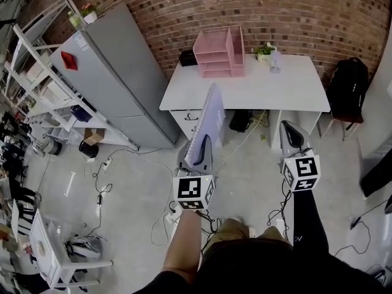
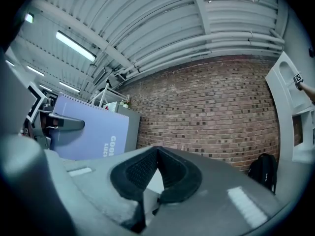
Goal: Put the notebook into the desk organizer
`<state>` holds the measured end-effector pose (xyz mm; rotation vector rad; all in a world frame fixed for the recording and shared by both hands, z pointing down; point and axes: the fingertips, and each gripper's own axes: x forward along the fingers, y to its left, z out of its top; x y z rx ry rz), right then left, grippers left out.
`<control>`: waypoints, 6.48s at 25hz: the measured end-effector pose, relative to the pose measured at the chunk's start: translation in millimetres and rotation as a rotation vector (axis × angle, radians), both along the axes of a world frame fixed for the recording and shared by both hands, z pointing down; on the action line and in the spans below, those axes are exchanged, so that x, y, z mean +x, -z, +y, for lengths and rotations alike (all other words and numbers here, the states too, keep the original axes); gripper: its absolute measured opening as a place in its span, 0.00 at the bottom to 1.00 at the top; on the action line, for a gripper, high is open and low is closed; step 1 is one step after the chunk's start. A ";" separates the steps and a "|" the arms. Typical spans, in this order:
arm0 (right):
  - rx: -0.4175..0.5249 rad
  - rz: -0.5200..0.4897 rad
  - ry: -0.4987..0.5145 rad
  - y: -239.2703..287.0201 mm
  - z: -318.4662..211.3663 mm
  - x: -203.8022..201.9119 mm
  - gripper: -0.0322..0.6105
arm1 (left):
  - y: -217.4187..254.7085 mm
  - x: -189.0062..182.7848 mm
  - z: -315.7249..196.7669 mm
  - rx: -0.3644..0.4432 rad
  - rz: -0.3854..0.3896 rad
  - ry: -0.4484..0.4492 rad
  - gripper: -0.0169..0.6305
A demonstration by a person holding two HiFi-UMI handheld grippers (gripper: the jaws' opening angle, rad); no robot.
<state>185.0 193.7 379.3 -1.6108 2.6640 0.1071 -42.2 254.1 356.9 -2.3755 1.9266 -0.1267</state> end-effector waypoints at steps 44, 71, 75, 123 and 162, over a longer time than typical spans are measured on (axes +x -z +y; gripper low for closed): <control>0.019 0.017 -0.116 4.5 -369.5 -128.8 0.05 | -2.7 -136.0 -400.6 0.033 0.029 -0.113 0.10; 0.007 -0.027 -0.013 0.2 -590.1 -130.7 0.05 | 10.1 -140.3 -598.2 0.050 -0.026 -0.017 0.10; 0.009 -0.034 0.004 2.2 -634.8 -127.9 0.05 | 13.7 -138.0 -643.6 0.045 -0.058 -0.004 0.10; -0.093 -0.086 -0.043 -47.5 -773.0 -73.9 0.05 | -87.9 -97.4 -857.7 -0.178 -0.777 -0.049 0.10; -0.093 -0.005 -0.051 -44.6 -733.6 -56.3 0.05 | -179.1 -45.5 -821.7 -0.602 -0.694 -0.466 0.49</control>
